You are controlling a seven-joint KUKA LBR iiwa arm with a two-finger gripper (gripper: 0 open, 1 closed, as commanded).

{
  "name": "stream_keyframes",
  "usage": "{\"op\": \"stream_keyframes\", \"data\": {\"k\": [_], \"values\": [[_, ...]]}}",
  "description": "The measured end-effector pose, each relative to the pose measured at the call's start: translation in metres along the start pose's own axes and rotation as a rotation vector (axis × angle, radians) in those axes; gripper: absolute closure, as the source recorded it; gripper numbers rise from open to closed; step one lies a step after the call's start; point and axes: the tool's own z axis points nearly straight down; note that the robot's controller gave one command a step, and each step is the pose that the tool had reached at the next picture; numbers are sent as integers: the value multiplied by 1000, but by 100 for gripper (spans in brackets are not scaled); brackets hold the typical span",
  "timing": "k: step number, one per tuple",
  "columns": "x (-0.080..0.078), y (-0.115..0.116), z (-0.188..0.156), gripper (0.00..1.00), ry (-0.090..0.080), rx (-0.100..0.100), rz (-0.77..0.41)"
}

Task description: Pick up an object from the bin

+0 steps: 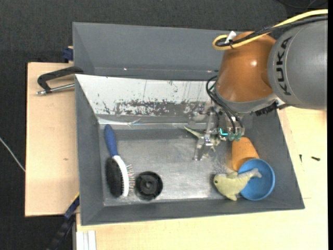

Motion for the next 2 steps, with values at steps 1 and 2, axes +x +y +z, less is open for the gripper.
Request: {"op": "stream_keyframes", "data": {"k": [1, 2], "values": [[-25, -34, 79, 0, -1, 0, 27], [-27, -33, 74, 100, -8, -1, 25]]}}
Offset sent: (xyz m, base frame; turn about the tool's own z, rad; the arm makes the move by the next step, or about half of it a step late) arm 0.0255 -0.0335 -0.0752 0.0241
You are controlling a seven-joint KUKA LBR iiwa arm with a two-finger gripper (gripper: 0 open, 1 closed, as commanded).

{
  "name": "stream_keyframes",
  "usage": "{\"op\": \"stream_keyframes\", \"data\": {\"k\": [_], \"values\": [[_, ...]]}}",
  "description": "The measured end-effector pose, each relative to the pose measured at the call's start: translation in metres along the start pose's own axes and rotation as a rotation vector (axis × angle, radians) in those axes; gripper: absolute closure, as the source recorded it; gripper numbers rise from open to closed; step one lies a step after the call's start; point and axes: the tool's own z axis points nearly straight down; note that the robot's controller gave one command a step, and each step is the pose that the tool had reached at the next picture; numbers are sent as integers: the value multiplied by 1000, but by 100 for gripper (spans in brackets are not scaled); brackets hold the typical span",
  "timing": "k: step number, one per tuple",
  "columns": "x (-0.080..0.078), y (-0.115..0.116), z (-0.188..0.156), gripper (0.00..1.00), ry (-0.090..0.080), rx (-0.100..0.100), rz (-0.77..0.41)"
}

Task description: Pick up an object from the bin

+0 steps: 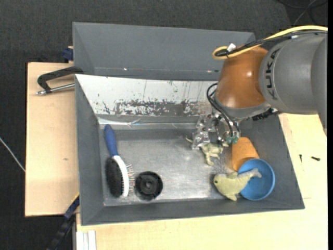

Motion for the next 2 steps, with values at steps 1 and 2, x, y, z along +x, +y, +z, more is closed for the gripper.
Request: {"op": "stream_keyframes", "data": {"k": [1, 2], "values": [[-3, -14, -135, 100, -15, 1, 5], [32, -5, -59, 100, 7, -1, 137]]}}
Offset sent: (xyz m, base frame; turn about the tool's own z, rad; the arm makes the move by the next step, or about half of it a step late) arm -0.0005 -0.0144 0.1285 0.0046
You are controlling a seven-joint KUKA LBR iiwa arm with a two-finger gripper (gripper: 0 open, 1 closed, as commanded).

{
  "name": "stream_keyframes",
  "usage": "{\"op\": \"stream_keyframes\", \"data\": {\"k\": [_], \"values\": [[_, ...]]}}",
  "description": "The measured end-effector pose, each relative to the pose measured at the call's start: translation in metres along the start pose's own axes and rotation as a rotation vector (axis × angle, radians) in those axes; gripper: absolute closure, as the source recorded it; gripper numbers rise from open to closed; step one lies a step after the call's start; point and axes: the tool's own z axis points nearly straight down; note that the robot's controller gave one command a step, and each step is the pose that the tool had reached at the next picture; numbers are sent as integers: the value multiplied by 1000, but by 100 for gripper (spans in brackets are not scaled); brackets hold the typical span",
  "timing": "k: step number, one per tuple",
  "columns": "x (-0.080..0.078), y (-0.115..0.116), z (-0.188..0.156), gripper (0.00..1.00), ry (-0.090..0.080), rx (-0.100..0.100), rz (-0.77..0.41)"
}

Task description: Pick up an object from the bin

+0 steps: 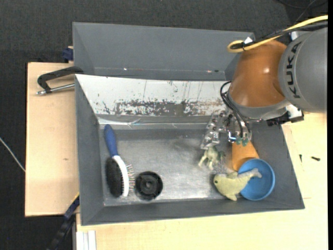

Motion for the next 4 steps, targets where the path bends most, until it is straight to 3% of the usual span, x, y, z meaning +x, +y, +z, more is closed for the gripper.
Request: {"op": "stream_keyframes", "data": {"k": [1, 2, 3, 4], "values": [[-2, 0, -3, 0, -7, 0, 0], [-2, 0, -3, 100, -7, 0, 0], [-2, 0, -3, 0, -7, 0, 0], [-10, -27, 74, 0, -4, 1, 48]]}}
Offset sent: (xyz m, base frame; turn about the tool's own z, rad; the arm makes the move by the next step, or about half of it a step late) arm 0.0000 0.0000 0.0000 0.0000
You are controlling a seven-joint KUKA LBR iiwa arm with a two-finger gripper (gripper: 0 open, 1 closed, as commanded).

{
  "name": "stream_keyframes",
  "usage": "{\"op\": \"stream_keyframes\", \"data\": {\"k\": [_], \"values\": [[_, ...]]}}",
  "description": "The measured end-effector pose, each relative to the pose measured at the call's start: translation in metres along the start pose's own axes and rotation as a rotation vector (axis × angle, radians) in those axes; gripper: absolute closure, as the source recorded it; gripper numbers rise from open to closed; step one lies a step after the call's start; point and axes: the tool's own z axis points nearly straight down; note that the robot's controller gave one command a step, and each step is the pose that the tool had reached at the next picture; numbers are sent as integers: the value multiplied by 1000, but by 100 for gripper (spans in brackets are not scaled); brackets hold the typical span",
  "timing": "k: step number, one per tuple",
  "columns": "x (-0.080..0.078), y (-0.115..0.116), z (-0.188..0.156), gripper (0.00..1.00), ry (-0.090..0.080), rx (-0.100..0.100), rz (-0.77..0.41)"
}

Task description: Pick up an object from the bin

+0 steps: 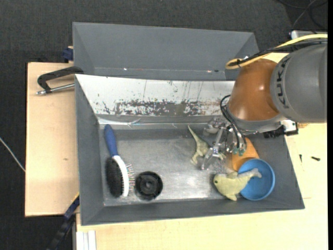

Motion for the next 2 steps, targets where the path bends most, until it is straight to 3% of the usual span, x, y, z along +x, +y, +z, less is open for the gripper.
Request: {"op": "stream_keyframes", "data": {"k": [1, 2], "values": [[-1, 1, -4, 100, -5, -1, -3], [-7, -3, -181, 100, -17, 0, -71]]}}
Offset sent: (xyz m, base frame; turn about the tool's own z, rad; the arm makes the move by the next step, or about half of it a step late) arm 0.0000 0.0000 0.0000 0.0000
